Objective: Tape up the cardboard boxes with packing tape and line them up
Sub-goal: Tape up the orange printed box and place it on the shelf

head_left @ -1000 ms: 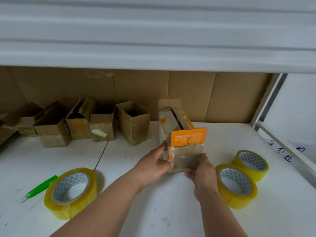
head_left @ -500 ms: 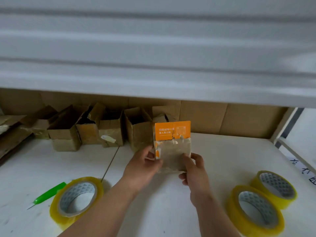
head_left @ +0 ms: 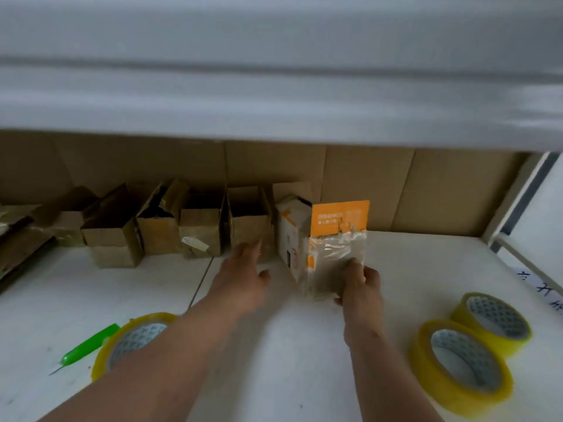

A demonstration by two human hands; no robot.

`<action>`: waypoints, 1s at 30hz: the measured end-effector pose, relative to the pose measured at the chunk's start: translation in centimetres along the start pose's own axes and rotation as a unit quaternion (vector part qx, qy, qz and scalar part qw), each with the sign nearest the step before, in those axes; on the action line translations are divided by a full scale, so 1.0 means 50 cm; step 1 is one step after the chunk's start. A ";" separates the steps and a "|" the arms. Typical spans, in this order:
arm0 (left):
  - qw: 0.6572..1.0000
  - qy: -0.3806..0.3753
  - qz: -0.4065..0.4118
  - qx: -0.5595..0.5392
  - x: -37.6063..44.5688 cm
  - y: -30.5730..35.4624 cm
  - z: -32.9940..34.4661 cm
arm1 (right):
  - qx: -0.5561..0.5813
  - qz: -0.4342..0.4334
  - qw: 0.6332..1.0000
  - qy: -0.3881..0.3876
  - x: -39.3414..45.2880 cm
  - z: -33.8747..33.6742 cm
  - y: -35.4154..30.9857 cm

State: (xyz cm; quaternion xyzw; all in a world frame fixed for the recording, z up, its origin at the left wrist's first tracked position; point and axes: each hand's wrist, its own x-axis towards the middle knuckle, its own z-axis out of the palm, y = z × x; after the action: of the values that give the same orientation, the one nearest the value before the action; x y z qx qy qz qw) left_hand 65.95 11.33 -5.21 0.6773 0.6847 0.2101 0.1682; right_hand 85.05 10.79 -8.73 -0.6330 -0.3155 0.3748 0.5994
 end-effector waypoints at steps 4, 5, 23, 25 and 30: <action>0.998 0.002 0.025 0.061 0.046 -0.025 -0.013 | -0.025 -0.009 1.000 -0.010 0.000 0.026 0.006; 0.997 0.009 0.034 0.063 0.056 -0.026 -0.020 | -0.037 -0.001 0.999 -0.025 0.002 0.031 0.009; 0.995 -0.021 0.077 0.062 0.110 -0.084 -0.074 | -0.026 0.011 0.992 -0.124 -0.056 0.117 -0.025; 0.995 -0.025 0.074 0.057 0.105 -0.084 -0.069 | -0.017 0.004 0.991 -0.130 -0.059 0.113 -0.025; 0.993 -0.006 0.073 0.090 0.072 -0.088 -0.050 | -0.133 -0.062 0.986 -0.084 -0.080 0.101 -0.020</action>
State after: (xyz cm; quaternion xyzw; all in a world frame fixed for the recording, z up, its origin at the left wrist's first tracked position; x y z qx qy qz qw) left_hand 60.81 14.78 -5.14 0.7391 0.6485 0.1554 0.0947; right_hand 78.73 10.09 -7.38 -0.6526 -0.4507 0.3434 0.5031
